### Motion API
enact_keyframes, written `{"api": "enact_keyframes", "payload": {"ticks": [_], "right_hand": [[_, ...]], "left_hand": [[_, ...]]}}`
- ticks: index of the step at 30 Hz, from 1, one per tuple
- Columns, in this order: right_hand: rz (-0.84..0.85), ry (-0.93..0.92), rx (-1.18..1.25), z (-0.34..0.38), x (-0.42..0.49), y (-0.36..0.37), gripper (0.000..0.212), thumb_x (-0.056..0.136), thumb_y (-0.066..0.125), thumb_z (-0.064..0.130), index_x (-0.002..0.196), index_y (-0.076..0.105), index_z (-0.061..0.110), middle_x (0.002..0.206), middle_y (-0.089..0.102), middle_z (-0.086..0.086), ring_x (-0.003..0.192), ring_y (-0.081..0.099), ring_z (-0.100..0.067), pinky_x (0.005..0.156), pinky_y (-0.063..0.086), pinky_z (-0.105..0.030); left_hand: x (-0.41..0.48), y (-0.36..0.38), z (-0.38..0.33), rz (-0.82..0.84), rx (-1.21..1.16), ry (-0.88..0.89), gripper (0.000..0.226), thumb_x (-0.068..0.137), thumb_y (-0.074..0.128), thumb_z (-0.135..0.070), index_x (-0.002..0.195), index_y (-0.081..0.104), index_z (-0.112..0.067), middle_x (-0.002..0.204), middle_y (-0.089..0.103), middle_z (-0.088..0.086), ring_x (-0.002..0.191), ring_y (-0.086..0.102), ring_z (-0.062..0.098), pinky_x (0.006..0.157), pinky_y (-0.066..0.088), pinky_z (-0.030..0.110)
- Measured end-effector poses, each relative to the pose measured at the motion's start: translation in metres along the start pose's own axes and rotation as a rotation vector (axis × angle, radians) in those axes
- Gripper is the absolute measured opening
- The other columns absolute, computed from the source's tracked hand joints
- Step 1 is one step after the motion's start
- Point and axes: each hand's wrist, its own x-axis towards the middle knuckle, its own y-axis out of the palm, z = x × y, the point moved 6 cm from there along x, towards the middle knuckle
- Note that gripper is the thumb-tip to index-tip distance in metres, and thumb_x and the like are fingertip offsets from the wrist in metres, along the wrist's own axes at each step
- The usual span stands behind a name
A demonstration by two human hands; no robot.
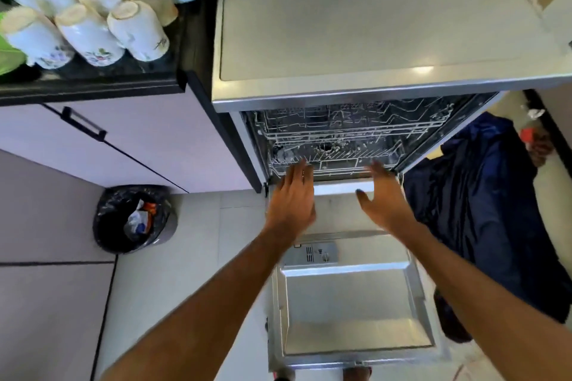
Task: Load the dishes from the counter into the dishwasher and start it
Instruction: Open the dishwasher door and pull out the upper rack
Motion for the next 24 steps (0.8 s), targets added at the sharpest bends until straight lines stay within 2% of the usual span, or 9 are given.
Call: {"api": "enact_keyframes", "payload": {"ticks": [2,4,7,10,13,15,17,19,24], "right_hand": [[-0.097,-0.1,-0.136,0.002,0.033,-0.013,0.071,0.096,0.062,0.024,0.154,0.028,0.001,0.163,0.023,-0.02,0.152,0.02,-0.036,0.124,0.021,-0.046],[-0.155,-0.172,-0.267,0.006,0.065,-0.026,0.078,0.099,0.056,0.033,0.158,0.016,0.001,0.166,0.011,-0.021,0.154,0.011,-0.036,0.126,0.014,-0.048],[-0.04,-0.185,-0.373,0.003,0.103,-0.025,0.085,0.098,0.056,0.041,0.159,0.01,0.002,0.166,0.01,-0.02,0.154,0.009,-0.035,0.124,0.006,-0.048],[0.122,-0.127,-0.43,-0.01,0.12,-0.011,0.084,0.095,0.061,0.042,0.157,0.017,0.006,0.163,0.024,-0.017,0.151,0.02,-0.034,0.122,0.021,-0.056],[-0.041,-0.166,-0.392,-0.007,0.117,-0.016,0.062,0.097,0.06,0.034,0.147,0.04,0.003,0.144,0.051,-0.021,0.135,0.045,-0.038,0.112,0.037,-0.05],[-0.112,-0.172,-0.345,-0.004,0.109,-0.021,0.049,0.097,0.061,0.028,0.14,0.052,0.005,0.134,0.061,-0.021,0.127,0.054,-0.037,0.108,0.042,-0.047],[-0.104,-0.113,-0.308,-0.008,0.097,-0.021,0.04,0.096,0.063,0.025,0.134,0.058,0.012,0.127,0.065,-0.019,0.12,0.059,-0.035,0.103,0.048,-0.046],[-0.056,-0.016,-0.241,-0.018,0.079,-0.018,0.028,0.095,0.063,0.022,0.123,0.063,0.018,0.118,0.069,-0.018,0.107,0.065,-0.036,0.092,0.056,-0.046],[0.013,0.047,-0.166,-0.039,0.015,-0.01,0.009,0.093,0.062,0.018,0.101,0.062,0.023,0.097,0.071,-0.015,0.088,0.068,-0.037,0.076,0.057,-0.042]], "left_hand": [[0.031,-0.008,0.003,-0.104,0.056,0.067,0.09,0.085,0.063,-0.017,0.158,0.011,-0.004,0.166,0.009,0.02,0.154,0.01,0.035,0.124,0.02,0.051],[0.066,-0.009,0.009,-0.107,0.12,0.094,0.096,0.085,0.062,-0.017,0.158,0.002,-0.001,0.166,0.0,0.022,0.155,0.0,0.036,0.126,0.01,0.052],[0.108,0.006,0.03,0.094,0.215,0.042,0.099,0.09,0.063,-0.029,0.159,-0.003,-0.002,0.167,0.004,0.02,0.155,0.004,0.035,0.124,0.009,0.052],[0.119,0.019,0.047,0.248,0.253,-0.008,0.094,0.093,0.064,-0.033,0.16,0.003,-0.007,0.165,0.014,0.015,0.153,0.014,0.032,0.123,0.015,0.053],[0.123,0.014,0.043,0.2,0.318,0.028,0.077,0.099,0.054,-0.032,0.158,0.013,-0.005,0.161,0.025,0.017,0.149,0.024,0.033,0.122,0.019,0.052],[0.121,0.011,0.039,0.17,0.282,0.005,0.062,0.102,0.049,-0.022,0.155,0.023,-0.004,0.155,0.035,0.019,0.143,0.033,0.033,0.117,0.032,0.049],[0.112,0.014,0.036,0.149,0.204,-0.032,0.046,0.103,0.043,-0.013,0.148,0.038,-0.003,0.145,0.048,0.02,0.133,0.045,0.034,0.108,0.044,0.047],[0.091,0.018,0.028,0.094,0.117,-0.009,0.036,0.105,0.038,-0.015,0.135,0.052,-0.002,0.132,0.057,0.019,0.121,0.054,0.034,0.1,0.047,0.046],[0.03,0.035,0.003,0.232,0.176,0.071,0.051,0.101,0.044,-0.007,0.151,0.033,-0.01,0.144,0.048,0.014,0.129,0.048,0.032,0.102,0.047,0.043]]}}
